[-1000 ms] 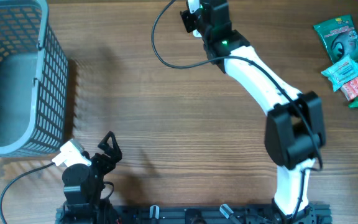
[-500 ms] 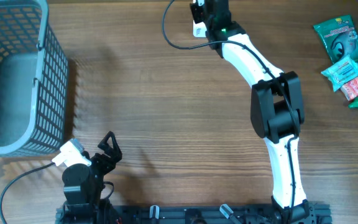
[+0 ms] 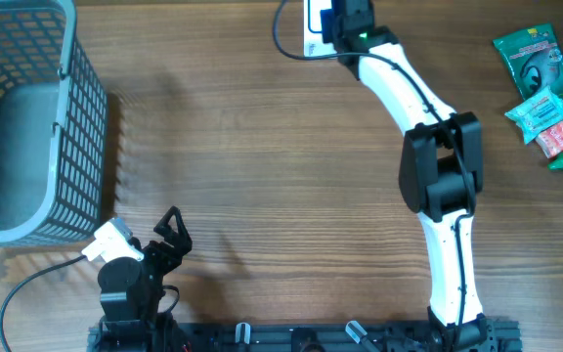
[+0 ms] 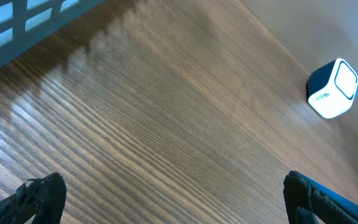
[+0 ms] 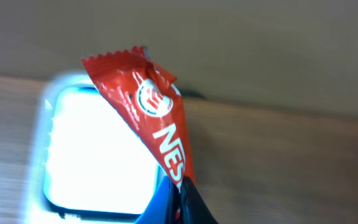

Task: Scan the item barcode
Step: 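Carry the Nescafe stick right and drop it by the glove pack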

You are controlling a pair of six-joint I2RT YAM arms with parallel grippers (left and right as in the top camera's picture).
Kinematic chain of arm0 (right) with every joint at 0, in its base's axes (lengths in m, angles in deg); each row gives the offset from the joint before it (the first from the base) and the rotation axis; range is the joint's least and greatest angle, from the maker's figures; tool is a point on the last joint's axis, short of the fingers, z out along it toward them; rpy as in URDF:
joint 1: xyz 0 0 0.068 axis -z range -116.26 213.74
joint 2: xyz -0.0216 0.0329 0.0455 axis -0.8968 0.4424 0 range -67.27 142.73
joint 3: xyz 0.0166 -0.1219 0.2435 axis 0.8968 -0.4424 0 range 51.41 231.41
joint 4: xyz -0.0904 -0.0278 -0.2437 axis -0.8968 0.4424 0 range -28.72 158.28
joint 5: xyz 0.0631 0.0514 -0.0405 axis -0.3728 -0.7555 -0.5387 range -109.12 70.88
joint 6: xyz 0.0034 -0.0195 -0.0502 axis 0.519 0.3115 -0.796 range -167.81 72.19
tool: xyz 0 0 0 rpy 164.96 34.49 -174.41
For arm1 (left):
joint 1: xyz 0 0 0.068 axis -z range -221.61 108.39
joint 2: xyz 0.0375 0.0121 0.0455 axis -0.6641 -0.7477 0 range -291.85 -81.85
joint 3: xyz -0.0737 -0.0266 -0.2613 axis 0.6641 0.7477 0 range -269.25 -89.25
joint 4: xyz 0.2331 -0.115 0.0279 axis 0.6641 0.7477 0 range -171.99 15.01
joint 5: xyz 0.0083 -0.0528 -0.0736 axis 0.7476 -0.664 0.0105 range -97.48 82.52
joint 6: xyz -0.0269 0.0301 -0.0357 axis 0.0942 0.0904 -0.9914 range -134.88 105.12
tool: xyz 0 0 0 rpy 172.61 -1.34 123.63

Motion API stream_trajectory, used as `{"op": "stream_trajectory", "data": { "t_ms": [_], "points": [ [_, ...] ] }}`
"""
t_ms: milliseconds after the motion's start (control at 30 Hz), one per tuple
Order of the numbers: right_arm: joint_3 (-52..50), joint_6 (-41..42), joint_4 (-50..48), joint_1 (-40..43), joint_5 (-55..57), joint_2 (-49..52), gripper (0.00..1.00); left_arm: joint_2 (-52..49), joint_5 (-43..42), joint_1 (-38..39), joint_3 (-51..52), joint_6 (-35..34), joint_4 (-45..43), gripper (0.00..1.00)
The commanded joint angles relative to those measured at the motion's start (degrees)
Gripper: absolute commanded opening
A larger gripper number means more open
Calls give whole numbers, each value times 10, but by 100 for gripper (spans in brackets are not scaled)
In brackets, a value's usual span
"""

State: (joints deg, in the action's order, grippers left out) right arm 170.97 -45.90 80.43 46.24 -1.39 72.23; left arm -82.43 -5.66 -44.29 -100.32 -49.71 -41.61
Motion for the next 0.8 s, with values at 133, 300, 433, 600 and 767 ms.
{"op": "stream_trajectory", "data": {
  "t_ms": [133,300,433,600,767],
  "points": [
    [-12,33,106,124,58,-27,4,0,6,3,6,-3,0,100],
    [-38,10,118,210,57,-21,4,0,6,3,6,-3,0,100],
    [-48,7,123,267,30,-21,5,0,6,3,6,-3,0,100],
    [-41,12,138,291,17,-25,76,0,6,3,6,-3,0,100],
    [-26,49,153,271,1,-67,100,0,6,3,6,-3,0,100]
  ]
}}
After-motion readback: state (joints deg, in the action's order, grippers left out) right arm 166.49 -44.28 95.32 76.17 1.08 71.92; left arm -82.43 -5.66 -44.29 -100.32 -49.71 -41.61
